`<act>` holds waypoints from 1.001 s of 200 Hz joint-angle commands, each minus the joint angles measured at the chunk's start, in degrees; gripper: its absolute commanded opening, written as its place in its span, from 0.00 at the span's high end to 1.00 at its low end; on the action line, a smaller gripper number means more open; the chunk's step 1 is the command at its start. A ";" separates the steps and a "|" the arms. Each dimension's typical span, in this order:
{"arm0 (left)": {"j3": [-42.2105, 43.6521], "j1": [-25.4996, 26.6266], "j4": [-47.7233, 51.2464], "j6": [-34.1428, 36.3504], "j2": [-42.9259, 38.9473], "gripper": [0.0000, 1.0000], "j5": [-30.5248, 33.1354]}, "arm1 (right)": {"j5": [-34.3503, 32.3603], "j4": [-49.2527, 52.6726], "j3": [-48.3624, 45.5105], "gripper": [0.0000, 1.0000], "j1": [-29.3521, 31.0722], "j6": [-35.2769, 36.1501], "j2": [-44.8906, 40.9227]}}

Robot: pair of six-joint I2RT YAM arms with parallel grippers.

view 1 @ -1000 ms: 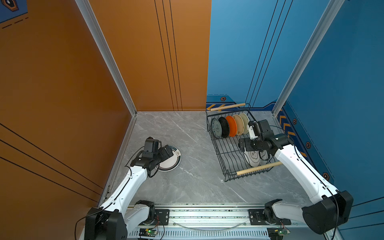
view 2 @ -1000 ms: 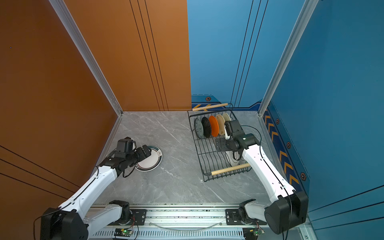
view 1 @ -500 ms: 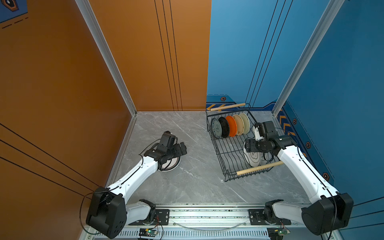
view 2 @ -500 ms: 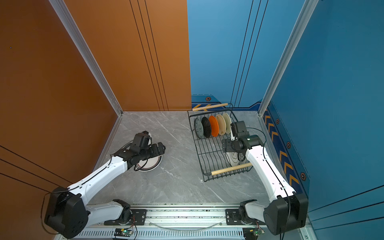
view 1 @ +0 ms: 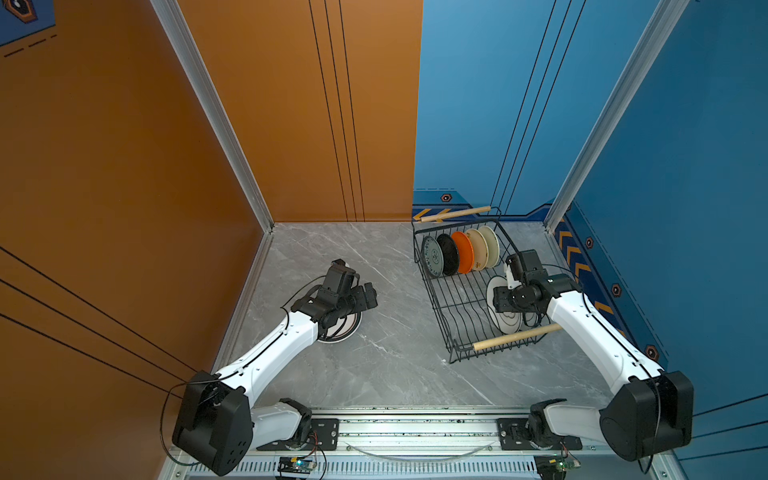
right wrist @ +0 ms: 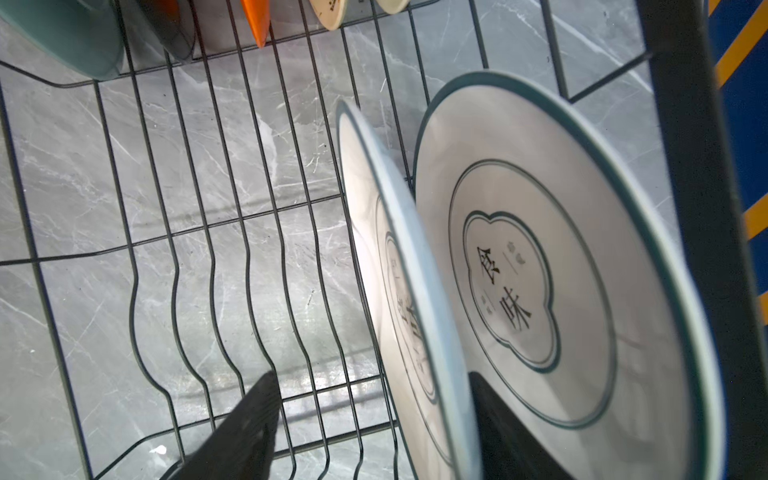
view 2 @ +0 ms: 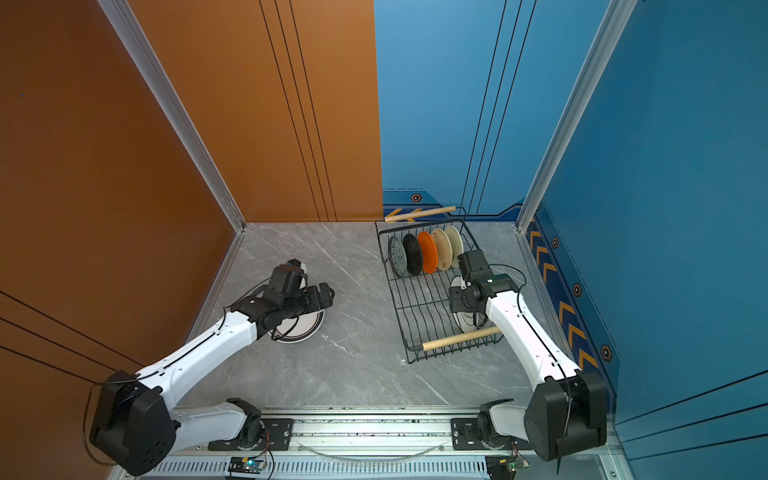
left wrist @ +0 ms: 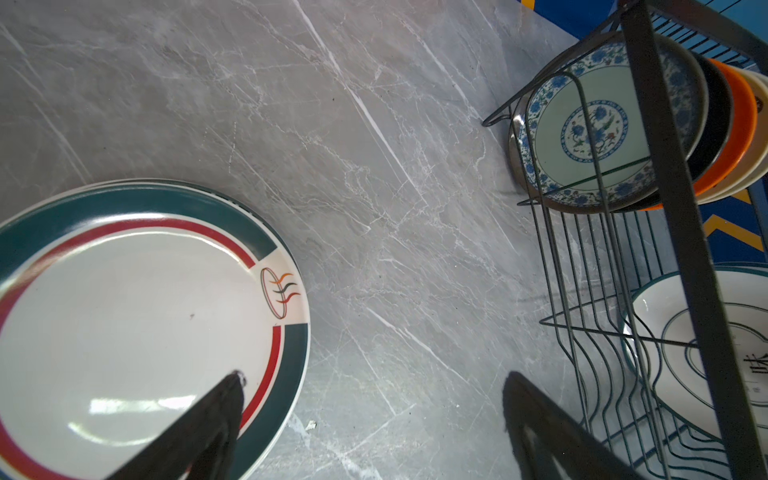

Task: Unload the plates from the dish rack
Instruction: 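Close the right gripper on the white plate with a flower-shaped centre print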

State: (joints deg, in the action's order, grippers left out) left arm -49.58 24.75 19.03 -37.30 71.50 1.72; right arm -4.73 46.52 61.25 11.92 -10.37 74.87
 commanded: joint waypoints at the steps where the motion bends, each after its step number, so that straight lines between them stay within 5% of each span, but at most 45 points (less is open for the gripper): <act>1: 0.24 0.80 -2.10 -0.97 -0.40 0.02 1.94 | -1.61 -1.69 -1.44 0.38 -0.30 -0.32 0.01; 72: -1.46 1.55 -5.10 -0.48 3.64 0.02 -2.24 | -3.30 -3.06 -3.06 0.62 -0.22 0.50 -1.55; 200: -3.73 7.76 -4.65 4.73 0.97 0.02 5.14 | -4.59 -1.19 -1.99 0.89 0.55 1.88 -4.25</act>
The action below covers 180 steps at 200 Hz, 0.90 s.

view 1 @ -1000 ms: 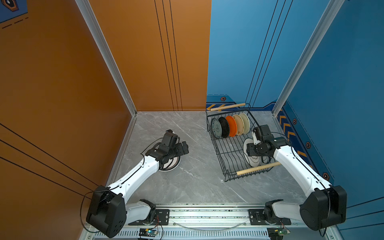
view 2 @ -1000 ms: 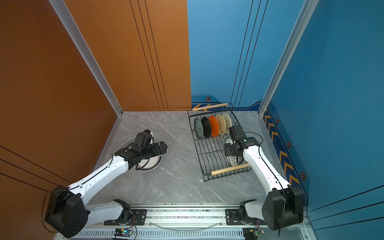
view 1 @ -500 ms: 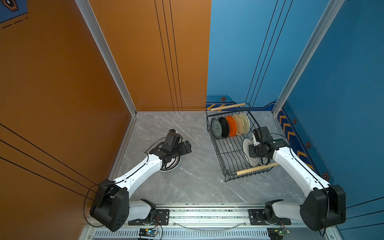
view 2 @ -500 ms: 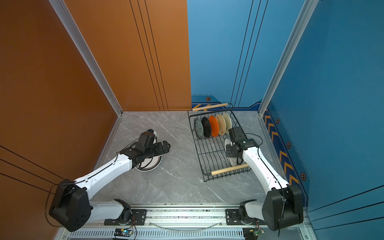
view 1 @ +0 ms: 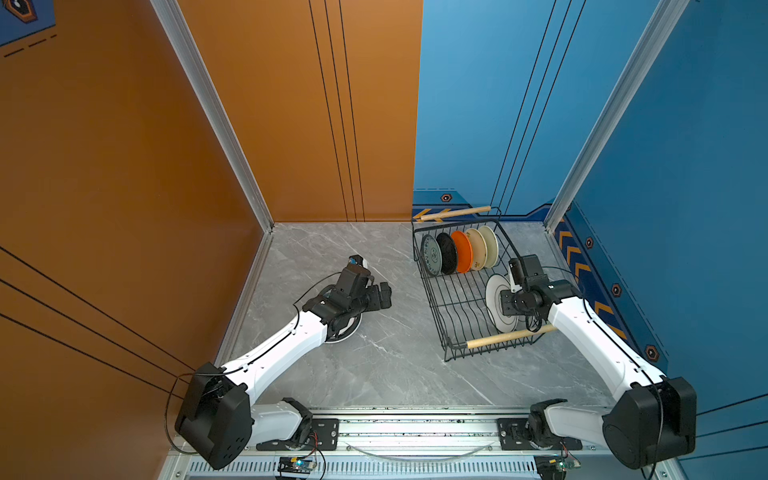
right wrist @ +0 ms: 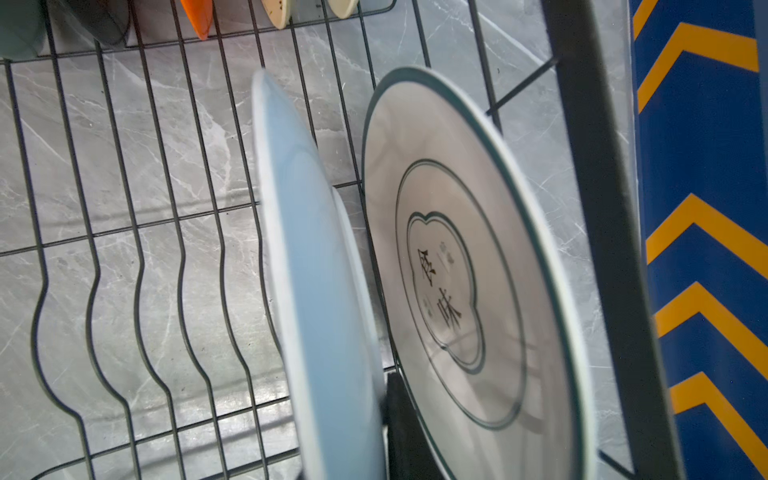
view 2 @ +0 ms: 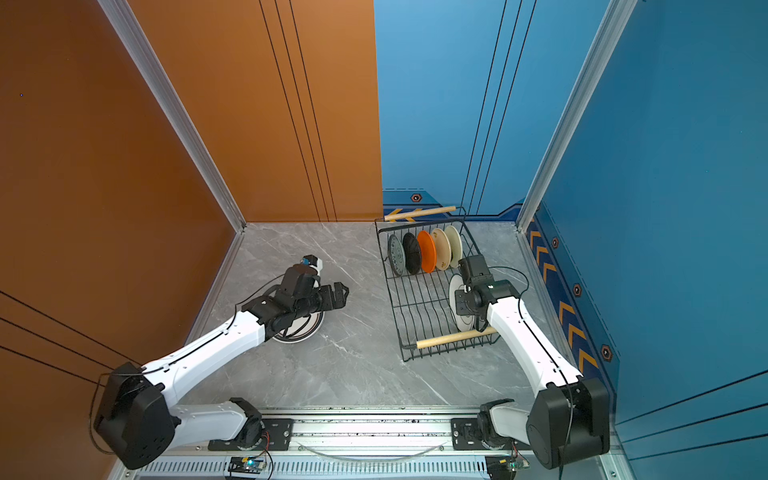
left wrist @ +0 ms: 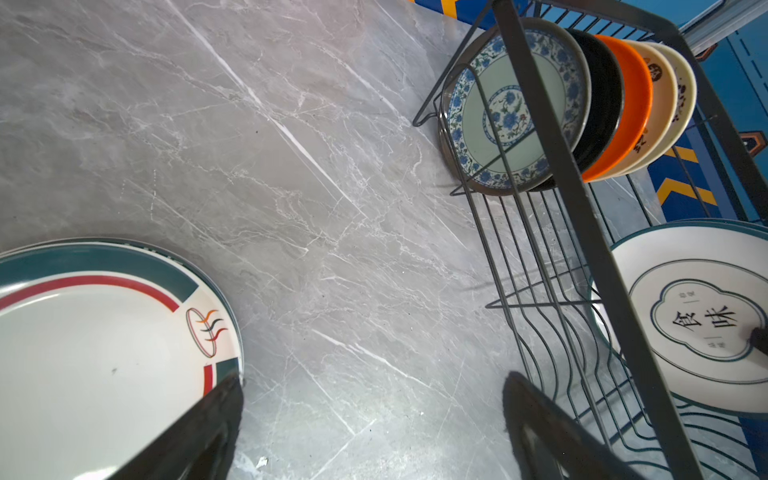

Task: Unload the plates from the dish rack
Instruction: 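Close the right gripper on the white plate with a flower-shaped centre print, then lift the flower-print plate from the rack with the right gripper toward the left gripper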

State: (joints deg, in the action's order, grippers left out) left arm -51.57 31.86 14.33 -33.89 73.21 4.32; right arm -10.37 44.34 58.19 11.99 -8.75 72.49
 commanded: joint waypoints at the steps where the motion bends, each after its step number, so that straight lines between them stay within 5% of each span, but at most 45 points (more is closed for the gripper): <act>1: -1.76 0.66 0.02 1.34 -0.76 0.02 2.54 | 1.05 1.00 1.15 0.89 0.49 0.29 -1.89; 134: -3.04 0.77 0.10 1.06 -0.45 0.02 2.31 | -1.64 1.88 9.07 0.97 2.11 1.44 -4.68; 180: -3.64 0.93 -1.07 1.52 -0.24 0.02 -2.36 | 3.82 -6.76 9.73 0.97 2.05 -1.09 -10.77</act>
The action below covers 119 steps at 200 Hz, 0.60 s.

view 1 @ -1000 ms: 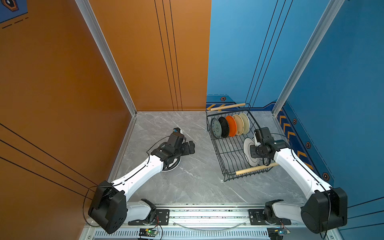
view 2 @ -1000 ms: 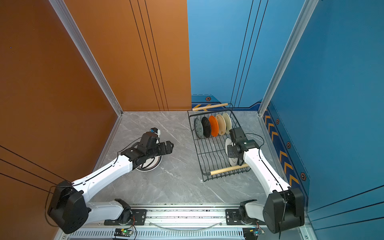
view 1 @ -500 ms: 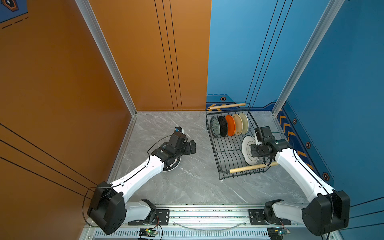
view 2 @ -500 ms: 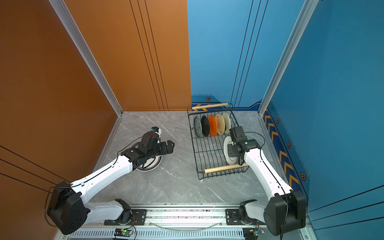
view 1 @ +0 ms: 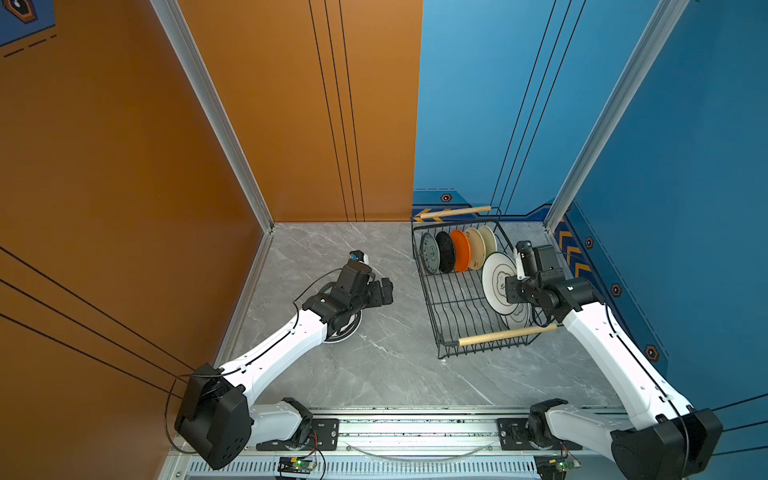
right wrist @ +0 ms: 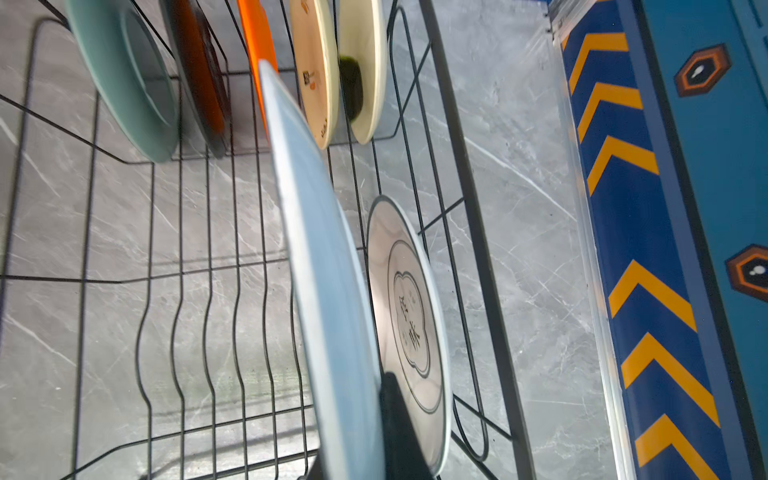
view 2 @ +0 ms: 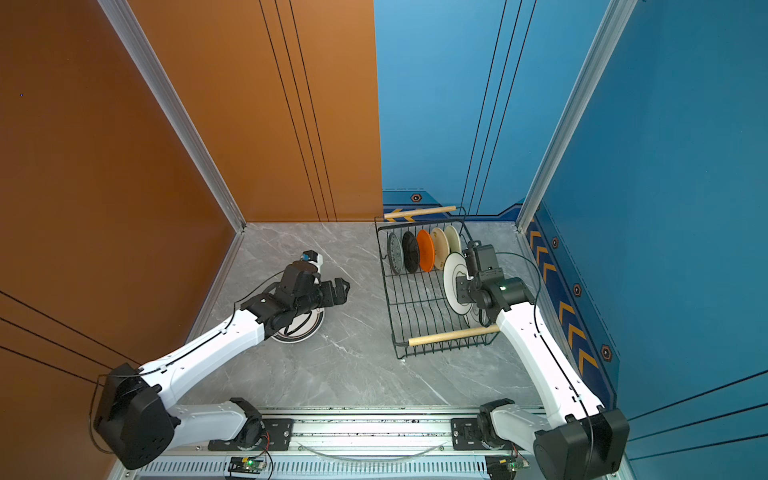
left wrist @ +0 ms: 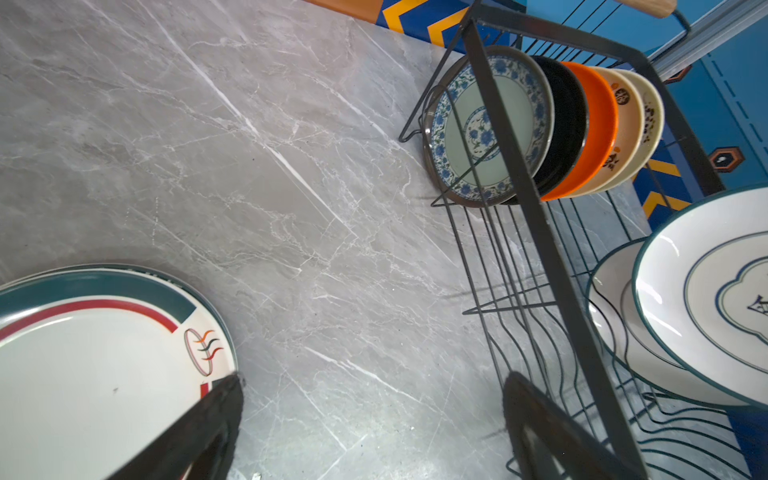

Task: Unload the plates from the dish rack
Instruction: 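Lift the flower-print plate from the rack with the right gripper toward the left gripper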

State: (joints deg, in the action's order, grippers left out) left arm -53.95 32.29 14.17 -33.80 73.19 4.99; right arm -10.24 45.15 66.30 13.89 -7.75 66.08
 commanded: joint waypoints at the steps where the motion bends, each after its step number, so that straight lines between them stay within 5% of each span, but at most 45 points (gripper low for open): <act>1: -1.25 0.49 -1.00 1.40 -0.23 0.02 -3.18 | 3.89 -7.90 1.54 0.97 0.20 -2.18 -4.55; 60: -0.19 0.54 -7.16 0.32 -1.71 0.02 -6.44 | 19.09 -32.47 -9.00 0.98 -0.23 -18.62 -12.91; 119: 0.70 0.49 -14.76 -2.04 -0.91 0.02 -11.43 | 36.34 -58.03 -17.61 0.99 0.19 -45.62 -4.73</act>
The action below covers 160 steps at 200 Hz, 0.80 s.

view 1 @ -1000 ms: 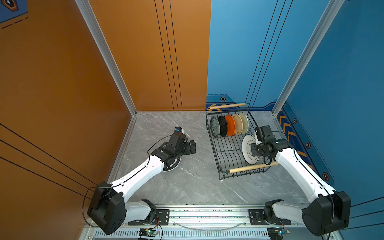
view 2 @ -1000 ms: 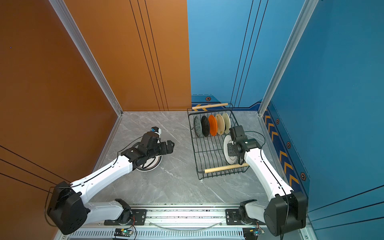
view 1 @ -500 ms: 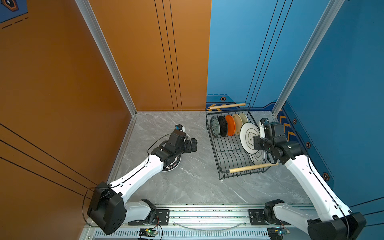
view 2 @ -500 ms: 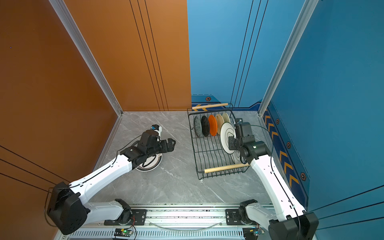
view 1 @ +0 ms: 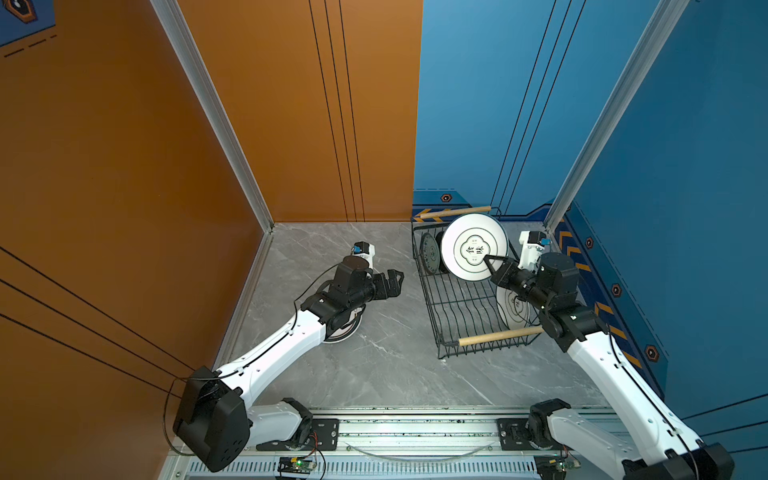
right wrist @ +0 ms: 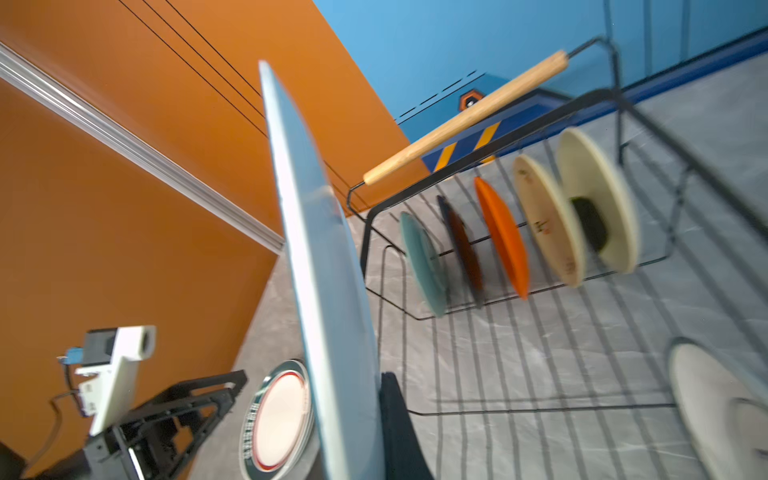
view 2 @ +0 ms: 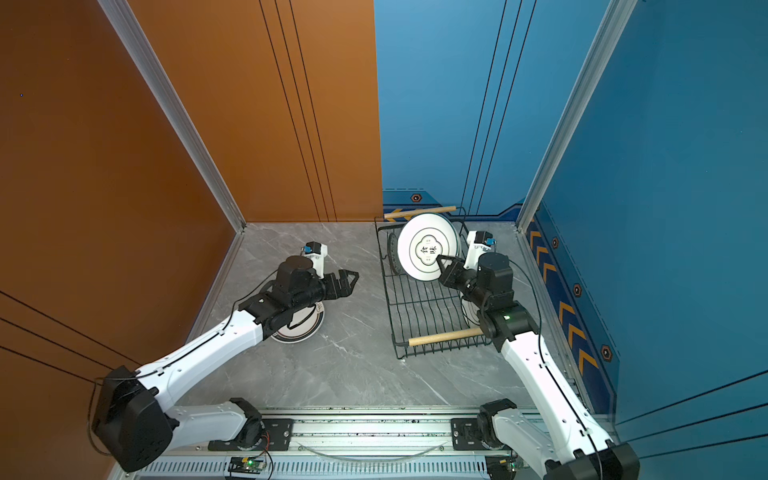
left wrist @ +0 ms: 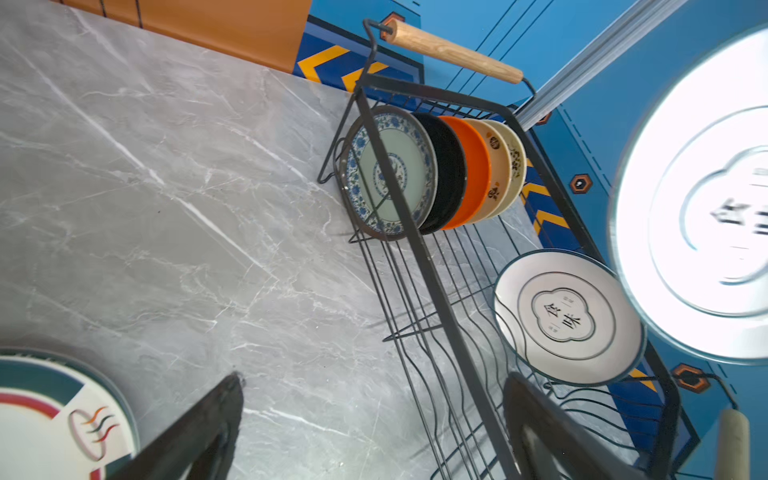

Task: Unload the plates from the dish rack
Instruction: 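Lift the flower-print plate from the rack with the right gripper toward the left gripper, then close the left gripper on the flower-print plate rim held by the right gripper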

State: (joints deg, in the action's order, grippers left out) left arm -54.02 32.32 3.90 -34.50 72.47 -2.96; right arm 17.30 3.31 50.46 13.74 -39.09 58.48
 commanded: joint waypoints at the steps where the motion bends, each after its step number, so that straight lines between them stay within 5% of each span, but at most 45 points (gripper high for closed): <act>1: 0.76 0.47 -4.63 -1.44 -0.20 0.02 -3.55 | 8.93 -16.21 -1.72 0.99 0.38 -14.27 3.05; 104: 3.48 -0.84 -14.16 -5.95 1.65 0.03 -11.08 | 17.04 -22.88 0.31 0.99 7.11 -22.43 16.18; 138: 4.27 -1.85 -16.23 -7.20 2.05 0.13 -12.63 | 19.69 -25.93 1.29 0.99 9.17 -23.26 19.30; 160: 4.46 -2.25 -16.64 -7.51 2.16 0.27 -13.76 | 21.10 -26.93 2.06 0.99 10.26 -23.49 20.54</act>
State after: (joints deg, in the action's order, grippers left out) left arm -50.50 30.79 -10.35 -41.60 74.17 -14.06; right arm 34.79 -17.63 49.25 22.96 -61.63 78.59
